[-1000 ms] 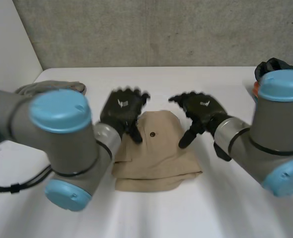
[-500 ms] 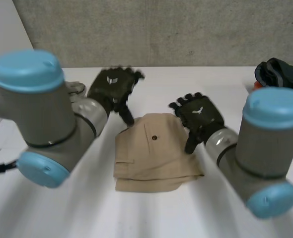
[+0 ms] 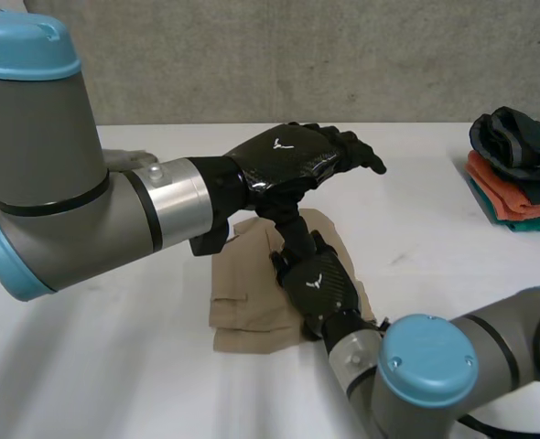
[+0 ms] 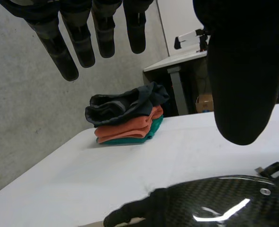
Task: Fold the laundry.
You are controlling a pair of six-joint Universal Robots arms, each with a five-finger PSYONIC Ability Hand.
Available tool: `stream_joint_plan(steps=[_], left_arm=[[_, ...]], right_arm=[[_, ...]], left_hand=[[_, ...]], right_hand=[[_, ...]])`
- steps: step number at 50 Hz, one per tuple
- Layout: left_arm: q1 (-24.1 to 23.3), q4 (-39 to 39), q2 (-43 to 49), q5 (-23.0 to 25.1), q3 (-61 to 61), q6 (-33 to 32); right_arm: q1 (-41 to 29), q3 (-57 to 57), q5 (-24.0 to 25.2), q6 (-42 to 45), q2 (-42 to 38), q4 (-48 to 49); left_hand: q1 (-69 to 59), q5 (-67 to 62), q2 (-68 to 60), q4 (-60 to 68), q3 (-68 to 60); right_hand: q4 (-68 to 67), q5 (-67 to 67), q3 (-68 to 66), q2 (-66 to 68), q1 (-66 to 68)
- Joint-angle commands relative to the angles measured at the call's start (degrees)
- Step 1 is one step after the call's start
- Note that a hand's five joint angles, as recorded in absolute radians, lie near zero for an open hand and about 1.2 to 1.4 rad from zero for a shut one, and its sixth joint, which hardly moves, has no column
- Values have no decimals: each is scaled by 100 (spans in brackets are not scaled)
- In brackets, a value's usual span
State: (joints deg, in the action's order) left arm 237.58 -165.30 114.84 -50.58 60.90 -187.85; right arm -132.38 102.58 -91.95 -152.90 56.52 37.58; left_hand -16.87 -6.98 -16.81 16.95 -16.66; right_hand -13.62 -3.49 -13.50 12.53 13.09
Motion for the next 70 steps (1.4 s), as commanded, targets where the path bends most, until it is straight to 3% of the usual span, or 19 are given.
stream_joint_plan(steps=[1,7,13,16,24,28,33,40,47,48,50,51,52,57,61,66,70], left_arm=[[-36,-29,21,-119,71,3],[16,-29,-23,-119,63,21],[25,-46,-129,-163,10,21],[43,-46,-348,-207,27,38],[34,-82,-516,-233,62,109],[34,-99,-516,-233,115,118],[43,-108,-507,-225,238,117],[34,-125,-498,-225,326,118],[-19,-231,-419,-233,361,118],[-19,-240,-419,-233,361,118],[-27,-266,-410,-233,361,118],[-36,-275,-410,-233,361,118],[-36,-284,-410,-233,361,118],[-106,-301,-410,-233,361,179],[-177,-310,-419,-233,370,223],[-203,-319,-489,-233,361,232],[-247,-442,-603,-233,317,302]], right_arm=[[11,-869,-227,-21,-439,101],[168,-1424,-254,-56,-353,66],[1125,-2521,-149,-267,315,13],[1372,-2918,-69,-276,377,39],[2892,-3885,238,-732,500,136],[3797,-4000,607,-1496,421,337],[4877,-3965,1536,-2383,-183,549],[5880,-3965,2925,-2658,-1361,935],[6408,-3763,3928,-2666,-1811,752],[6453,-3710,3973,-2666,-1785,742],[6523,-3622,3991,-2666,-1689,734],[6593,-3535,3983,-2666,-1514,742],[6620,-3499,3983,-2666,-1399,716],[6690,-3262,3904,-2693,-600,322],[6734,-3279,3597,-2614,-11,-714],[6787,-3306,2615,-2220,779,-1927],[6734,-3288,1901,-1595,1405,-2237]], left_hand=[[-259,-249,-266,251,-280],[-259,-249,-266,251,-280],[-276,-265,-283,268,-297],[-259,-249,-266,252,-280],[-209,-198,-216,201,-230],[-158,-147,-165,150,-179],[-142,-131,-148,134,-163],[-142,-131,-148,134,-163],[-175,-164,-182,167,-196],[-175,-164,-182,167,-196],[-158,-148,-165,151,-179],[-158,-148,-165,151,-179],[-158,-148,-165,151,-179],[-158,-148,-165,151,-180],[-142,-131,-148,134,-163],[-142,-131,-148,134,-163],[-142,-131,-148,134,-163]], right_hand=[[-6583,-6597,-6595,6693,6636],[-6638,-6651,-6650,6747,6691],[-6638,-6651,-6650,6747,6691],[-6638,-6651,-6650,6747,6691],[-6638,-6651,-6650,6747,6691],[-6638,-6651,-6650,6747,6691],[-6638,-6651,-6650,6747,6691],[-6638,-6651,-6650,6747,6691],[-6610,-6624,-6622,6720,6663],[-5694,-5708,-5706,5803,5747],[-2807,-2820,-2819,2916,2860],[73,59,61,37,-19],[362,349,350,-253,-309],[362,349,350,-253,-309],[362,349,350,-253,-309],[362,349,350,-253,-309],[362,349,350,-253,-309]])
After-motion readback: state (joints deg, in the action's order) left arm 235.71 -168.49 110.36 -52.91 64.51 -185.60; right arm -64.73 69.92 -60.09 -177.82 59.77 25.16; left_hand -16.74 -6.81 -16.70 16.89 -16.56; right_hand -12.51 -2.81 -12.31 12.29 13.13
